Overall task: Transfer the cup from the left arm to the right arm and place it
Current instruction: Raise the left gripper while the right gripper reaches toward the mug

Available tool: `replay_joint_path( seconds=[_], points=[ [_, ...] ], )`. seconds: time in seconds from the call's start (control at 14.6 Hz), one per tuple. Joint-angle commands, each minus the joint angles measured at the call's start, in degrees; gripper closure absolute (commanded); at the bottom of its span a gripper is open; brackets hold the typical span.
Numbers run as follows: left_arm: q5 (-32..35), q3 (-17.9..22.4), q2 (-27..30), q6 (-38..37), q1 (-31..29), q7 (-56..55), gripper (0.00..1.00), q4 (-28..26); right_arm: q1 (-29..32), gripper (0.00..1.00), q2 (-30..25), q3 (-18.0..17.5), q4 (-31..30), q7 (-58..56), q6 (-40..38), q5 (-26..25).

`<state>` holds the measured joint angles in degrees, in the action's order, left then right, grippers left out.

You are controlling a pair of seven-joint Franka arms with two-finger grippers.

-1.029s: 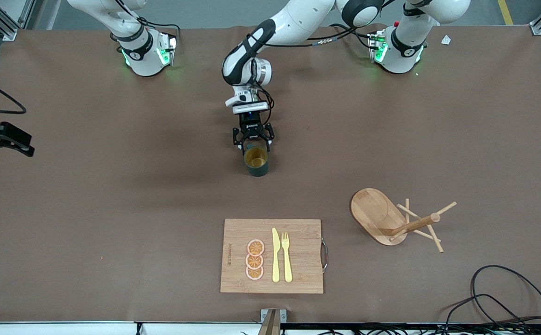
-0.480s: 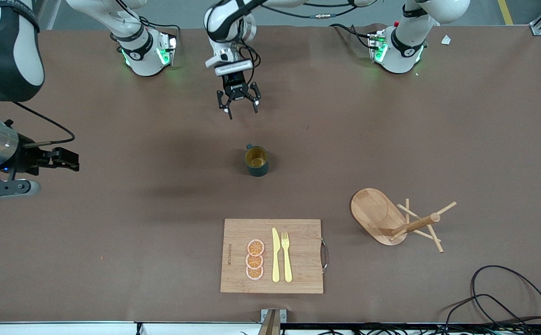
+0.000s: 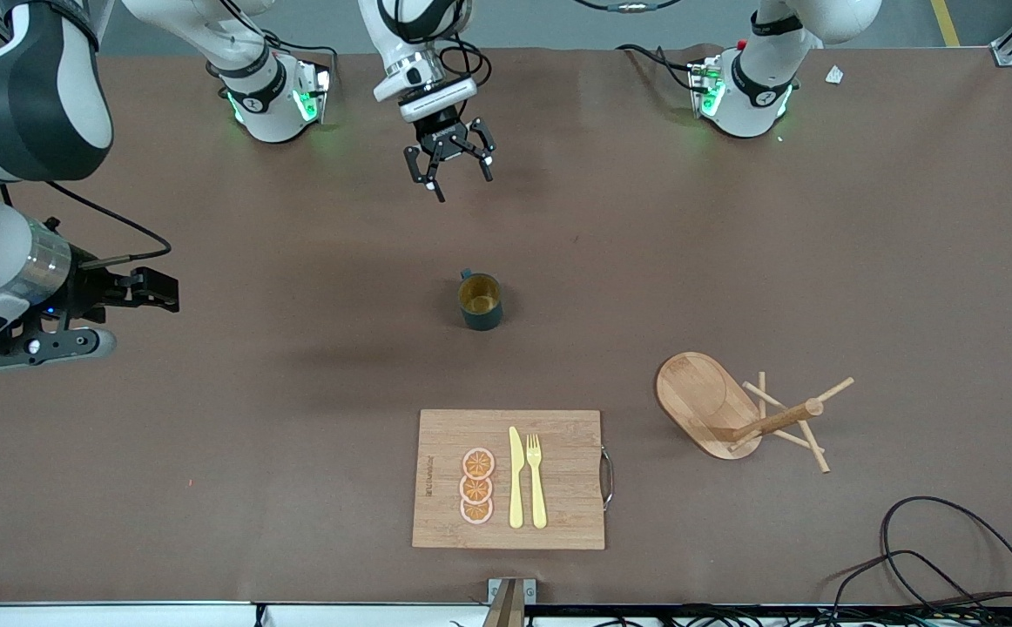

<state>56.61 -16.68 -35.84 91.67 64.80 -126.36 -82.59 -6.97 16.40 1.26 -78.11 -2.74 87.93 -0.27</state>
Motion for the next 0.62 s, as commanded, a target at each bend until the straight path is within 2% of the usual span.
replay_joint_path(
  seconds=[0.0, 0.21, 0.55],
  points=[
    [-6.1, -0.2, 5.4, 0.2, -4.8, 5.8, 0.03, -1.6, 0.2, 0.00, -1.1, -0.2, -2.1, 0.6, -0.2, 1.8],
    [-11.1, -0.3, 7.7, 0.4, -11.0, 12.5, 0.03, -1.4, -0.5, 0.00, -1.6, -0.2, -4.8, 4.6, 0.0, 4.6],
    [-19.6, -0.3, 8.6, 1.7, -24.0, 22.9, 0.03, -1.0, -3.4, 0.00, -2.8, -0.3, -9.1, 7.9, 0.8, 5.5]
  ],
)
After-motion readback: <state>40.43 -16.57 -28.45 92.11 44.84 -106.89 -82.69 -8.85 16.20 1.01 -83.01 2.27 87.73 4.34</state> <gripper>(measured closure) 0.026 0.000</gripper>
